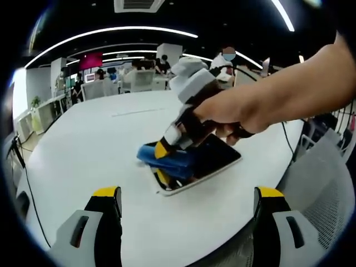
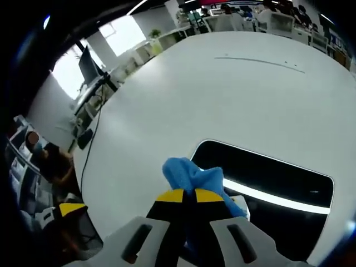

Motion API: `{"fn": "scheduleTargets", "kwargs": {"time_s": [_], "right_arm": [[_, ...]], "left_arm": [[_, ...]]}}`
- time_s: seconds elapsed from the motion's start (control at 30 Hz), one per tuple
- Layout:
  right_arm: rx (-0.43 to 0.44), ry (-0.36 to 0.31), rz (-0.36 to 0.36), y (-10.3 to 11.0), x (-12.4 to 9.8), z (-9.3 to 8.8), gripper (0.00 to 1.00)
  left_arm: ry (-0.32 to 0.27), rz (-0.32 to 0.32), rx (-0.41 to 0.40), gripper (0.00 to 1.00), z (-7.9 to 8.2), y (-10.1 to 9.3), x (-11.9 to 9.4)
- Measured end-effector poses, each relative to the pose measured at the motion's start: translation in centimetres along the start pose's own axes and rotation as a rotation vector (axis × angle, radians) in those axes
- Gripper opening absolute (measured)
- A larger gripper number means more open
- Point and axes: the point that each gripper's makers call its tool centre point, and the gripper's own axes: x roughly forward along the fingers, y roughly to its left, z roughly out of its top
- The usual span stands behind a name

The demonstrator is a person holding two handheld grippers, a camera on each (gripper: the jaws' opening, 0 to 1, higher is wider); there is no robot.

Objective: Wipe the mirror surface with the cleaning cloth until all visible marks leave the cleaned area.

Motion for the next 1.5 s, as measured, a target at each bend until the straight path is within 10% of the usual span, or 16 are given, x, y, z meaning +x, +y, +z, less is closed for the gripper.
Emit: {"fn": "scheduleTargets", "kwargs": {"time_s": [1.5], "right_arm": [[0.011,-0.023,-0.049,-3.3,-2.5,-0.9,0.00]], "left_arm": [[0.013,0.000,0.004,0.99,-0.1,0.0,0.0]]}}
